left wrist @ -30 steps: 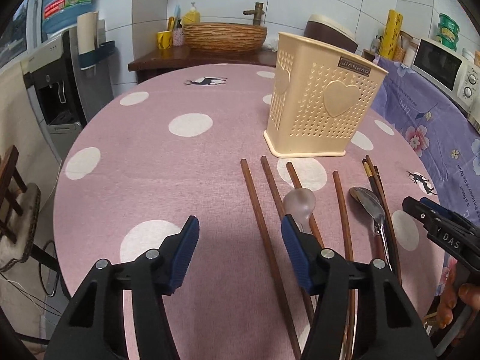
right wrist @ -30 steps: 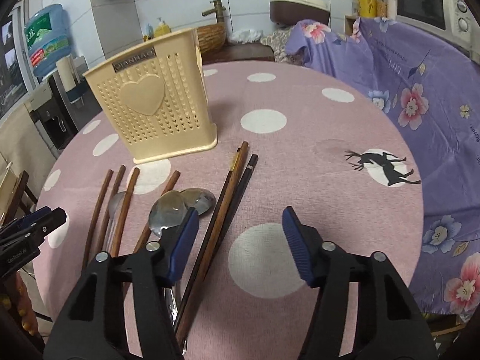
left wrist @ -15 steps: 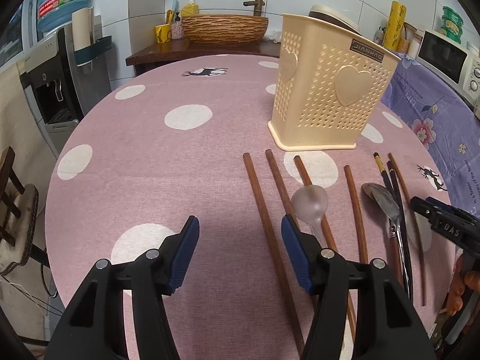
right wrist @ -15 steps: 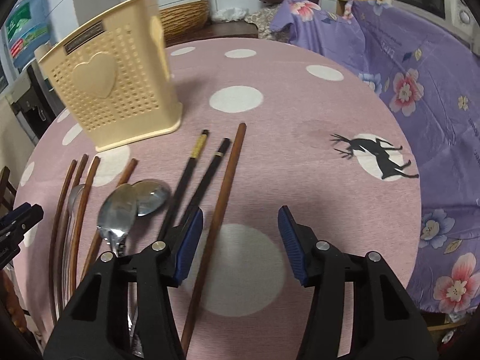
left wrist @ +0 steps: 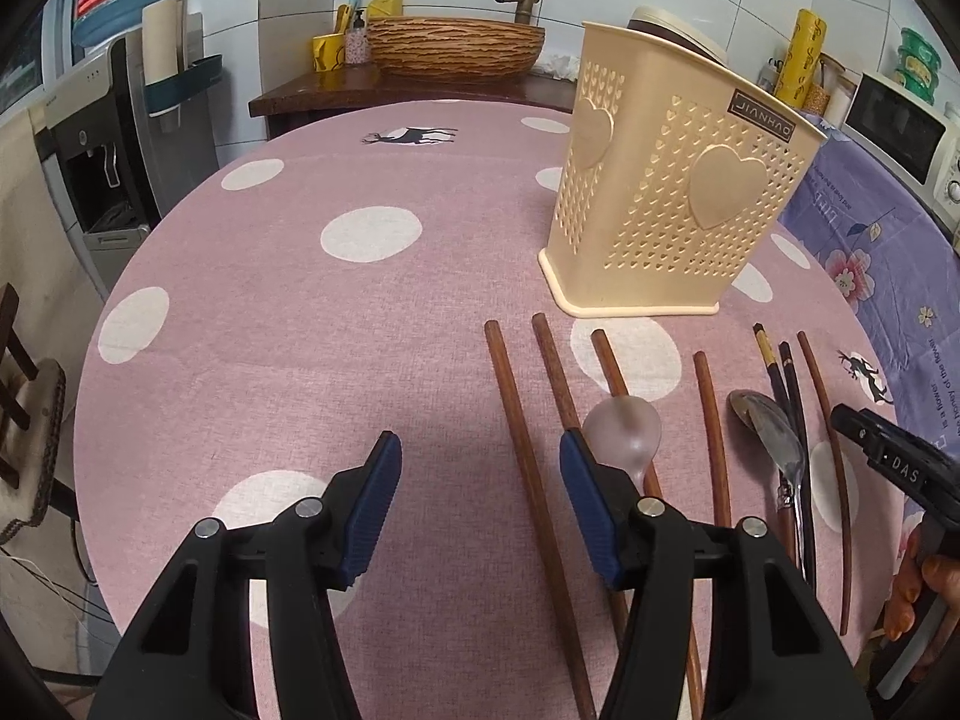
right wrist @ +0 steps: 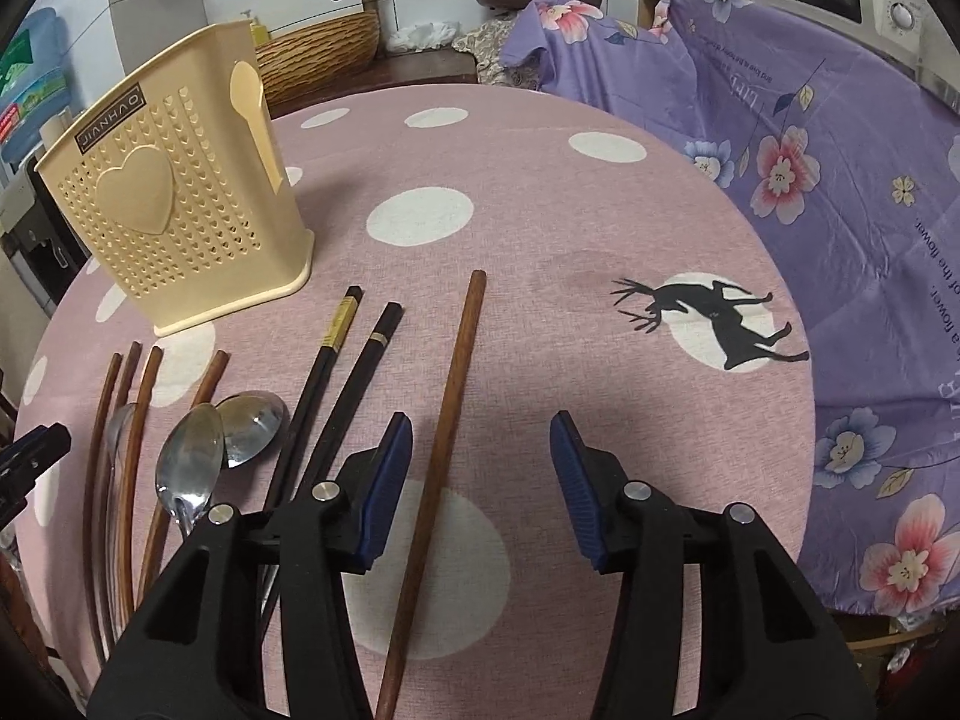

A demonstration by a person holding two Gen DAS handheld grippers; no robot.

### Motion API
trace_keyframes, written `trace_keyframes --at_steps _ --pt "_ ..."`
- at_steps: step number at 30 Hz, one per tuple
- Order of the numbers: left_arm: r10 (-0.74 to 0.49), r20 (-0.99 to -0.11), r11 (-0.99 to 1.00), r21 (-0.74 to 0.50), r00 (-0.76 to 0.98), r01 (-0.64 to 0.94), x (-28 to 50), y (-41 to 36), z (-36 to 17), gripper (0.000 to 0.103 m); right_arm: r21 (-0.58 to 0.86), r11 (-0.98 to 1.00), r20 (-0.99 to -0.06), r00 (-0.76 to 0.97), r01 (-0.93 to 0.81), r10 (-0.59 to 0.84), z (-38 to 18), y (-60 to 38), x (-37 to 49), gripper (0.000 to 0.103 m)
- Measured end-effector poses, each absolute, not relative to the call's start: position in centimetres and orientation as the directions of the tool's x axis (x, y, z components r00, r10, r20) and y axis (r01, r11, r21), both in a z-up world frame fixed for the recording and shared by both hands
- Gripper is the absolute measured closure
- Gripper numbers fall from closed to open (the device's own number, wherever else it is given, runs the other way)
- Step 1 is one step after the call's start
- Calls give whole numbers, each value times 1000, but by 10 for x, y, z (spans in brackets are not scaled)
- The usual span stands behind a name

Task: Organize utensils
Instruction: 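Close the left tool on a wooden chopstick while the right tool grasps another wooden chopstick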

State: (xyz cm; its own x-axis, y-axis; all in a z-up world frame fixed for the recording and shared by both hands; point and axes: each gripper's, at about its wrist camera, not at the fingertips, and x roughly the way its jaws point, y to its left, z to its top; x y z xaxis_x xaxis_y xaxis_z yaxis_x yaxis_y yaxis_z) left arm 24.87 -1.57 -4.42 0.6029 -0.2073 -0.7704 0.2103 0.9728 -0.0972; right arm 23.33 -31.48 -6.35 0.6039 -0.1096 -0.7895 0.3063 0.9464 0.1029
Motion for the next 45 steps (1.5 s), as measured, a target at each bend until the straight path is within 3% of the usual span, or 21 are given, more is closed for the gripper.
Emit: trace_keyframes --at_steps 10,24,27,31,45 --pt "-160 -816 977 -50 556 209 277 -37 -61 74 77 954 -781 613 289 -123 -59 -307 234 55" --pt "-90 -809 983 22 581 183 287 -51 -64 77 49 945 -800 580 323 -157 -70 -317 271 68" --pt "-72 -807 983 43 586 180 289 -52 -65 82 14 948 -799 574 319 -182 -71 -314 282 76" --pt "-53 -809 983 60 586 171 292 -54 -64 93 -4 954 -799 573 299 -183 -71 -305 291 94" --pt "-106 -797 985 -1 595 174 292 -48 -56 94 63 960 -787 605 274 -122 -65 -309 295 95"
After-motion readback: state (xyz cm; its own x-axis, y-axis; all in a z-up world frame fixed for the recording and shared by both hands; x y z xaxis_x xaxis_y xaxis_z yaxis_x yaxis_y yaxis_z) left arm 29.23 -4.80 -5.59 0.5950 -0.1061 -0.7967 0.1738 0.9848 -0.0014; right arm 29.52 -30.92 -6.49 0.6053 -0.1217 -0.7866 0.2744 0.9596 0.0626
